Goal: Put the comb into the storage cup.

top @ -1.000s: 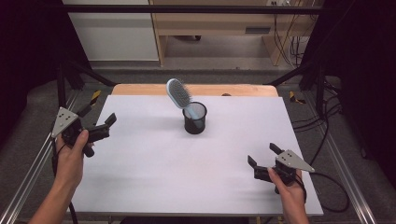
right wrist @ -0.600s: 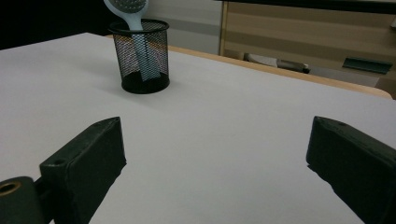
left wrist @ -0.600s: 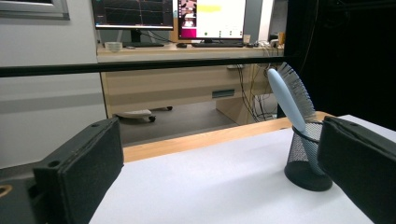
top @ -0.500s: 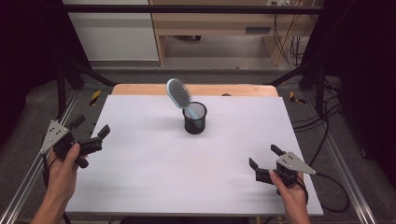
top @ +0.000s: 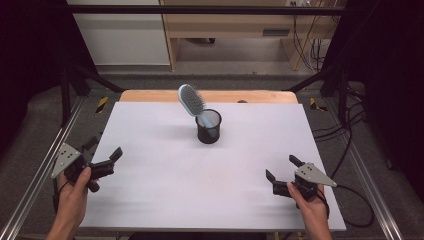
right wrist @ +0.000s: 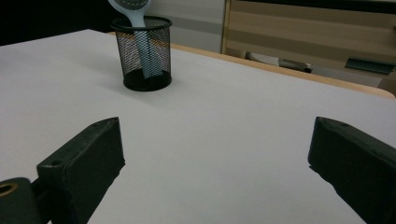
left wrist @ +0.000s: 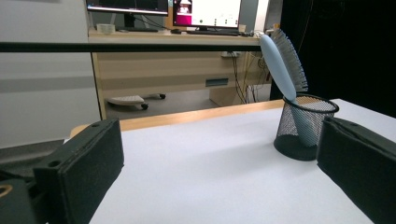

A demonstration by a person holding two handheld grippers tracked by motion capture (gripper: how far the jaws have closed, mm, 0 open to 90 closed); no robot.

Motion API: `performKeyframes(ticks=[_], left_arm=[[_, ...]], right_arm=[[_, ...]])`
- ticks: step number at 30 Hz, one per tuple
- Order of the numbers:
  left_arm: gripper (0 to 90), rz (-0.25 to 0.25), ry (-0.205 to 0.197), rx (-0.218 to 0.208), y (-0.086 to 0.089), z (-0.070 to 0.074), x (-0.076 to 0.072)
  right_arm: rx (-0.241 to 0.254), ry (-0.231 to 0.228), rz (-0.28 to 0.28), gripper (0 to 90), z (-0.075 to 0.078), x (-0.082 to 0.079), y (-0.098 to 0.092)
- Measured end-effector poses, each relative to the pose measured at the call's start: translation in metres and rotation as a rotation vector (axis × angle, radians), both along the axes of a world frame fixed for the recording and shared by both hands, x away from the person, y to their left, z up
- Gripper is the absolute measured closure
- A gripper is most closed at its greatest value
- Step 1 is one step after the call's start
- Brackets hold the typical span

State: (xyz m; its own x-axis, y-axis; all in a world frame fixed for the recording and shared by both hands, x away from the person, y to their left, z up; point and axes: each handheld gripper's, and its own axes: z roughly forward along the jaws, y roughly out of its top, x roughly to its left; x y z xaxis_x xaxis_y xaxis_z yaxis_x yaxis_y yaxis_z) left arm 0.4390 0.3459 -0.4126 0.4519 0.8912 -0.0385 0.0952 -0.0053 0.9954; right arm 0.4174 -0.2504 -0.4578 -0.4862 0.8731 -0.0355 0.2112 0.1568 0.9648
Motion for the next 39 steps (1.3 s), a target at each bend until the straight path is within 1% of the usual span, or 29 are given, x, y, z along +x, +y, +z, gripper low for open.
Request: performKeyframes(ticks=[4,8,12,18,23,29,34,39], left_arm=[[0.9,0.007,-0.005,-0.001,-0.002,-0.005,-0.003],[0.9,-0.001,0.002,-0.002,-0.005,-0.01,-0.004],[0.9,-0.01,0.013,-0.006,-0.009,-0.016,-0.005],[0.9,-0.012,0.032,-0.018,-0.013,-0.026,-0.007],[1.0,-0.023,0.032,-0.015,-0.017,-0.026,-0.009],[1.0,-0.037,0.033,0.007,-0.023,-0.031,-0.012],[1.0,-0.053,0.041,0.004,-0.026,-0.035,-0.013],[1.0,-0.062,0.036,0.013,-0.03,-0.036,-0.015]], right_arm=[[-0.008,0.004,0.006,3.5,0.0,0.001,0.002],[-0.01,0.009,0.013,3.3,0.0,0.001,0.003],[0.015,0.01,0.021,3.2,0.0,0.002,0.003],[0.014,0.008,0.029,3.1,0.0,0.002,0.004],[0.013,0.007,0.037,3.1,0.0,0.002,0.006],[0.017,0.013,0.039,3.1,-0.001,0.002,0.006],[0.012,0.011,0.047,3.1,-0.001,0.003,0.007],[0.02,0.015,0.052,3.1,-0.001,0.003,0.008]])
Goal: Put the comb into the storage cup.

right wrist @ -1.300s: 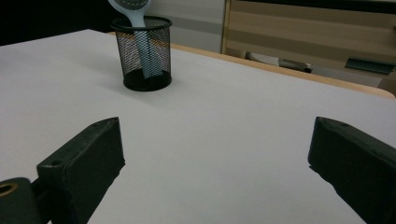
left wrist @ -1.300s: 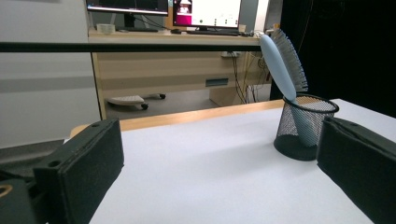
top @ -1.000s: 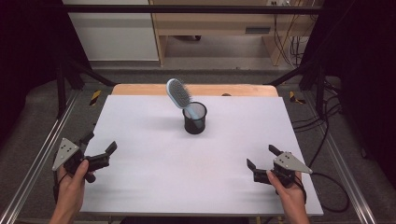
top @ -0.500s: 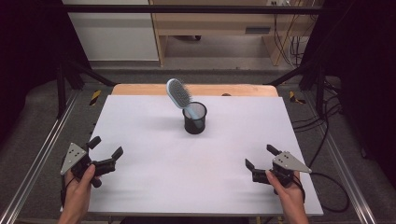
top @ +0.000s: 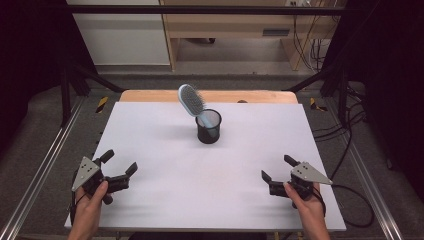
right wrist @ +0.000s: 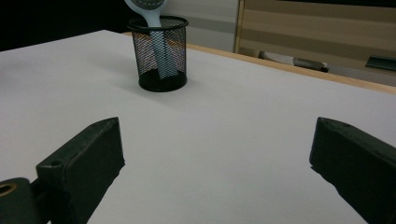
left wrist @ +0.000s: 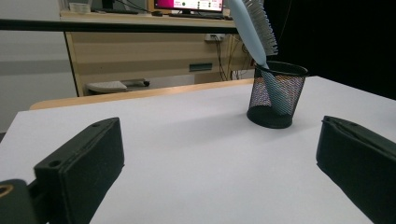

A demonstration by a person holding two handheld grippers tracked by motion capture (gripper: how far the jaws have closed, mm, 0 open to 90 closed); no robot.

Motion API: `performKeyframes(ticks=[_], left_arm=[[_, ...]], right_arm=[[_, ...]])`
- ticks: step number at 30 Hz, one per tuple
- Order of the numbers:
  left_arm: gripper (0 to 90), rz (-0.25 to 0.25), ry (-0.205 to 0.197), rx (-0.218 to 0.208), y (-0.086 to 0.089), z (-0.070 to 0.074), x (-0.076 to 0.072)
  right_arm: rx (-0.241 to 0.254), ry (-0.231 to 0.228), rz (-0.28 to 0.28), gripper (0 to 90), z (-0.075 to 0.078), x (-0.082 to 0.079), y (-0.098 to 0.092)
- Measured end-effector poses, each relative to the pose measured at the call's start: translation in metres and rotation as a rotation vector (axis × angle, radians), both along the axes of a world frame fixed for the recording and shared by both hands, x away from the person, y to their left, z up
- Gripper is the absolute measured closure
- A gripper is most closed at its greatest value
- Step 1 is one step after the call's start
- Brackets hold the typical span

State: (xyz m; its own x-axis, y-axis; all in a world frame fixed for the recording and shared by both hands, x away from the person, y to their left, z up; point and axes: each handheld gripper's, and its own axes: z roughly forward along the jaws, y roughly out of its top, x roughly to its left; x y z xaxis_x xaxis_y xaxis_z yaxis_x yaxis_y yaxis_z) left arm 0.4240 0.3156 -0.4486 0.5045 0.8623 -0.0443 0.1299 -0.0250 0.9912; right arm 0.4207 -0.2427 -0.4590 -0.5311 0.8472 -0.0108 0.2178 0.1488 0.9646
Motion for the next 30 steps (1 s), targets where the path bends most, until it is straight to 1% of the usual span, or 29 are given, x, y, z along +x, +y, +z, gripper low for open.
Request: performKeyframes(ticks=[9,18,22,25,26,27,30], left_arm=[[0.9,-0.025,-0.003,0.019,-0.008,-0.001,-0.003],[1.0,-0.04,0.005,0.012,-0.013,-0.002,-0.008],[0.9,-0.032,0.004,0.005,-0.013,-0.002,-0.012],[1.0,-0.014,-0.004,0.001,-0.01,-0.001,-0.012],[1.0,-0.008,-0.005,-0.002,-0.009,0.0,-0.012],[1.0,-0.002,-0.004,-0.014,-0.008,-0.001,-0.012],[1.1,0.013,-0.005,-0.024,-0.004,-0.001,-0.012]], right_arm=[[0.0,0.003,0.008,3.1,-0.001,0.001,0.001],[0.001,0.006,0.017,3.0,-0.002,0.004,0.002],[0.008,0.009,0.018,3.0,-0.002,0.006,0.004],[0.002,0.011,0.024,3.0,-0.003,0.008,0.005],[-0.002,0.013,0.025,3.0,-0.003,0.009,0.006],[-0.002,0.012,0.025,3.0,-0.004,0.009,0.006],[0.014,0.018,0.027,3.0,-0.004,0.011,0.007]])
